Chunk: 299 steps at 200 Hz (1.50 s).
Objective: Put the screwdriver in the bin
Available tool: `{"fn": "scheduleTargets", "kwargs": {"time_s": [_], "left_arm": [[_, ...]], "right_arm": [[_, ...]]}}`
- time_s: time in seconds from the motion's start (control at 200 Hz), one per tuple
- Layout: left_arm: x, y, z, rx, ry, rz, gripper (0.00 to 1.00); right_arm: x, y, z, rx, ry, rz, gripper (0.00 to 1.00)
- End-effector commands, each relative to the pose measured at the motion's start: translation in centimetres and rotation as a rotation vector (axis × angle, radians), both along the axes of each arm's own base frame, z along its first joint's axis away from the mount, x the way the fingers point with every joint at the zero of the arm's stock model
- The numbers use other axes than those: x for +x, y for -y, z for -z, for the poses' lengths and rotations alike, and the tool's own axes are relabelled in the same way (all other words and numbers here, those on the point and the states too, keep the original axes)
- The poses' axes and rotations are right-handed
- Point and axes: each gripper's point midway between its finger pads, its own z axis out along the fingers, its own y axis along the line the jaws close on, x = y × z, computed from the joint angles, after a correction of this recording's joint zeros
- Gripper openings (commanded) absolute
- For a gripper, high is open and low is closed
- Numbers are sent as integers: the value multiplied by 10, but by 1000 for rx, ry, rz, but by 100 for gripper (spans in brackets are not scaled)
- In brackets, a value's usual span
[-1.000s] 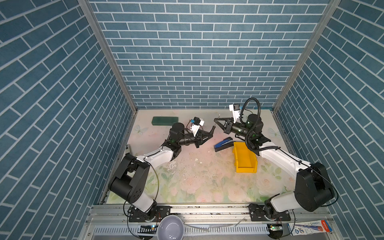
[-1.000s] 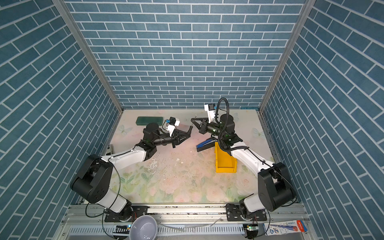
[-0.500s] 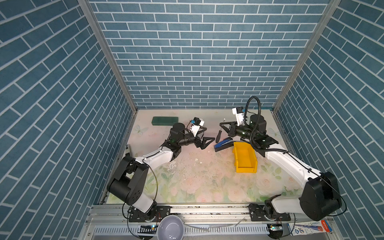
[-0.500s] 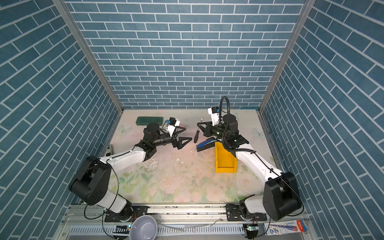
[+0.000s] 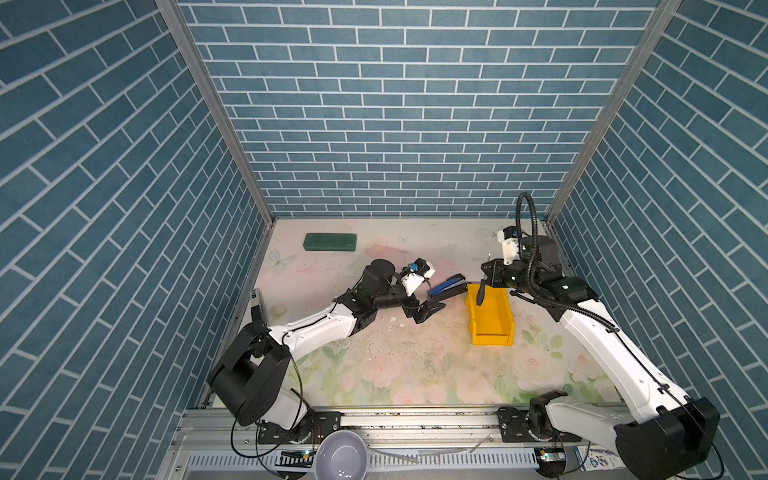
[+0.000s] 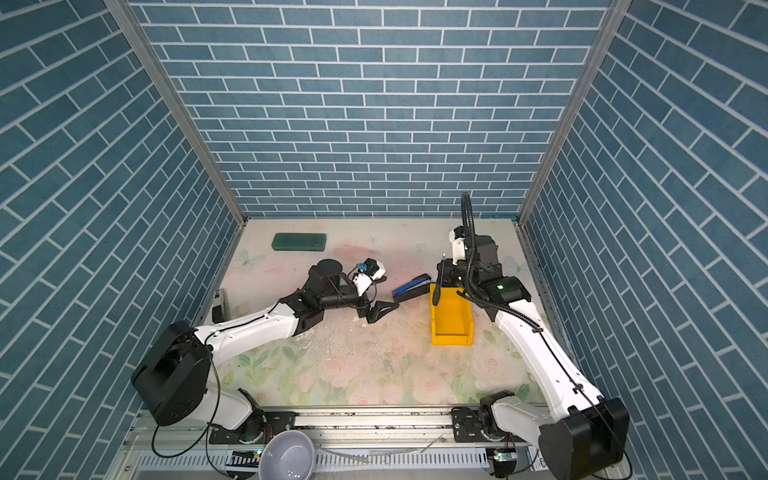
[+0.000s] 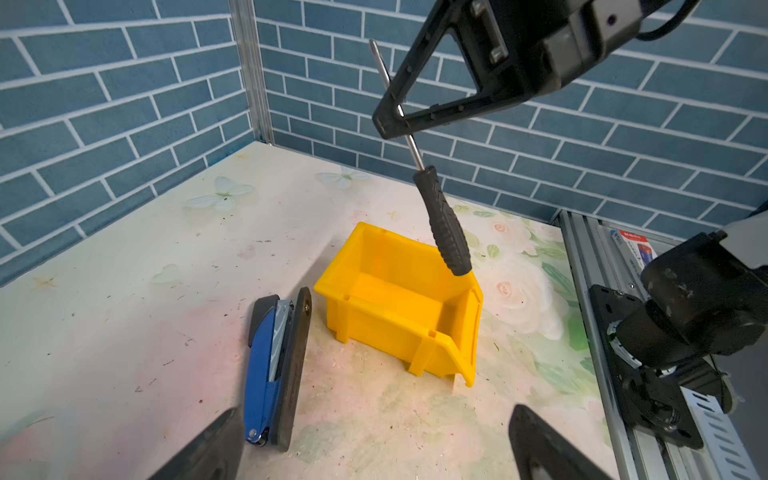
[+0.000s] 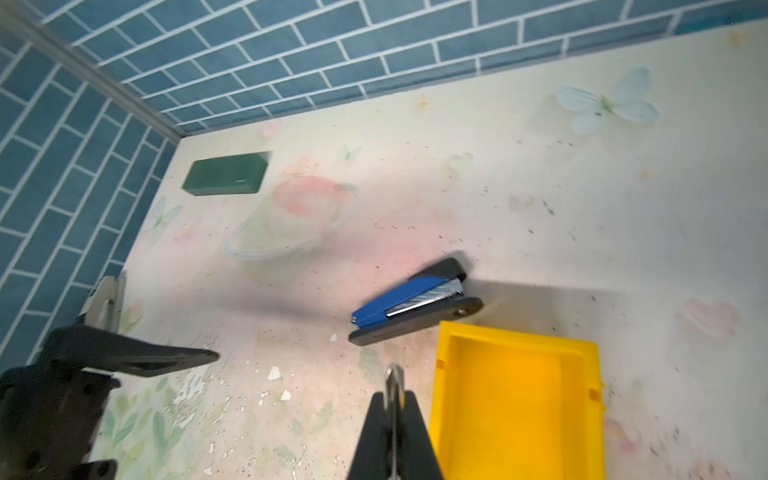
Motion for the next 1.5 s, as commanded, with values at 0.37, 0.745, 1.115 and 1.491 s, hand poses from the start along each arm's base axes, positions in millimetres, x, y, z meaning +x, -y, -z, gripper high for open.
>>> {"fn": "scheduleTargets", "kwargs": {"time_s": [0.37, 0.745, 1.115, 1.491], "left_arm": [[-16, 20, 0, 20, 7, 78, 100], [-15, 19, 12, 54, -16, 67, 100], [-13, 21, 17, 68, -24, 68, 100], [-8, 21, 17, 70, -12, 51, 100]], "right_arm": [[-4, 27, 96, 177, -215, 363, 0], [-3, 38, 135, 116, -248, 417, 0], [-6, 51, 137, 47, -242, 455, 29], [1, 70, 82, -22, -28, 450, 69]]}}
